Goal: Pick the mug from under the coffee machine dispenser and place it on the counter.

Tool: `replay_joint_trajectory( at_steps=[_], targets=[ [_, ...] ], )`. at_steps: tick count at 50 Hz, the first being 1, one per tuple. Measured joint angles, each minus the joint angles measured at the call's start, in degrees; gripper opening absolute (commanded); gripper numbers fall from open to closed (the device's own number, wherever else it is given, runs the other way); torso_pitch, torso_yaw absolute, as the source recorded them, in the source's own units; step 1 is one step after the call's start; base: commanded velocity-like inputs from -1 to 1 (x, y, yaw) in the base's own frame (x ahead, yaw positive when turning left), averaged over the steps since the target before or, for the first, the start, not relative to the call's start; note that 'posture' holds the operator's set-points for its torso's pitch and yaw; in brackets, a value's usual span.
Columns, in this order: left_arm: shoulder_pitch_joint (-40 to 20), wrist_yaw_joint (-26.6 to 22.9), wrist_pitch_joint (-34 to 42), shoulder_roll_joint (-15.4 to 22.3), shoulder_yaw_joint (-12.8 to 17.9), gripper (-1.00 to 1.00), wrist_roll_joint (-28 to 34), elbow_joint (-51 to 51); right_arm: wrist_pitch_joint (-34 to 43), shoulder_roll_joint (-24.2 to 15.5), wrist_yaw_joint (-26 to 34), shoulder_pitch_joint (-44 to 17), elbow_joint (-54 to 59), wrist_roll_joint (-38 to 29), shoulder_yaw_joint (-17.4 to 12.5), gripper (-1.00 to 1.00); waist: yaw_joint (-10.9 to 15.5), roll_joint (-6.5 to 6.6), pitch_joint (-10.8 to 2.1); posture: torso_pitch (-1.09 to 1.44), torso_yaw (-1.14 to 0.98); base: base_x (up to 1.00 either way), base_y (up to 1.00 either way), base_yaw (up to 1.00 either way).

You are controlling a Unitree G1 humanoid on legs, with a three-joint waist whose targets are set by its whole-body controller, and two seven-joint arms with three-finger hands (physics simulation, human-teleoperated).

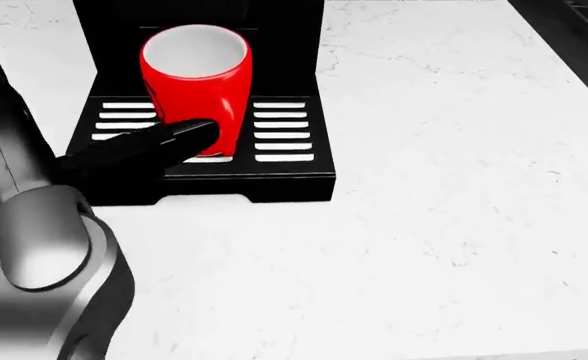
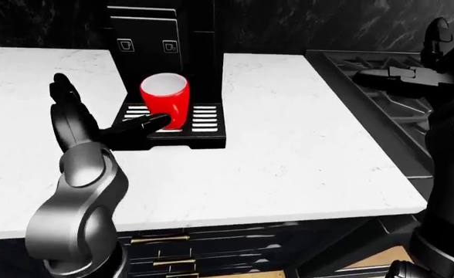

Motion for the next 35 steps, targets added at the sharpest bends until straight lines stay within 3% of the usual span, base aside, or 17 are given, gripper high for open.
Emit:
replay_joint_trajectory(
  at_steps=[19,35],
  targets=[
    [-0.7,5.9,-8.7,-1.5,-1.0,1.0,-4.6,10.2,-0.4,-0.3,0.3,0.2,0.6,0.1,-0.3,1.0,0.1,-0.41,-0.03,0.0,0.0,0.0,0.0,0.0],
    [0.0,6.7,-7.2,-4.2,-4.1,1.0,-4.6,8.4,-0.3,-0.4,0.1,0.4,0.6,0.2,-0.5,1.0,0.0,-0.57,0.02,0.0,0.0,0.0,0.0,0.0]
  ],
)
